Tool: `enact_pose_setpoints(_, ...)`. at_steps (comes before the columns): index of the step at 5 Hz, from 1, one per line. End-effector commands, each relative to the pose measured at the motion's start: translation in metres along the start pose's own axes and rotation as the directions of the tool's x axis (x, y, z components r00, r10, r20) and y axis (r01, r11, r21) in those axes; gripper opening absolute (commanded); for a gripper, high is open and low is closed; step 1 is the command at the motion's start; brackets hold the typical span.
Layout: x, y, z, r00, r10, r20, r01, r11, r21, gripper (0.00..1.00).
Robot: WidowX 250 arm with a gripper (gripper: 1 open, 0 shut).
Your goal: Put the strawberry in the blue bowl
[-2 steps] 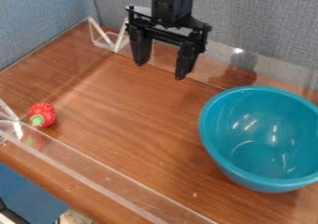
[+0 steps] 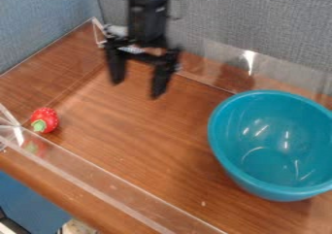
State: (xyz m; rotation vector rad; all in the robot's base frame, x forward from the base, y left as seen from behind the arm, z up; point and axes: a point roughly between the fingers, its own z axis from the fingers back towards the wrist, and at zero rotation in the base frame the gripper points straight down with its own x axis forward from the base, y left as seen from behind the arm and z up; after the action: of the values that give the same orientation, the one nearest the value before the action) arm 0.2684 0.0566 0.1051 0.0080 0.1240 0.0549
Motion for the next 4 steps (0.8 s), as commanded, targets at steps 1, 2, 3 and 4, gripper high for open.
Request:
enact_pose_setpoints(1,-0.013,0.044,-0.007,0.999,-0.011,0.047,0.011,1.000,0.019,1.00)
enact_pose_setpoints(2,-0.032,0.069,-0.013,0.996,-0.030,0.090,0.028,0.999,0.032,1.00)
enact_pose_setpoints(3,-0.039,0.087,-0.018,0.991,-0.016,0.131,0.010,0.999,0.045,1.00)
enact_pose_setpoints(4,-0.037,0.099,-0.027,0.991,0.006,0.136,-0.015,0.998,0.064,1.00)
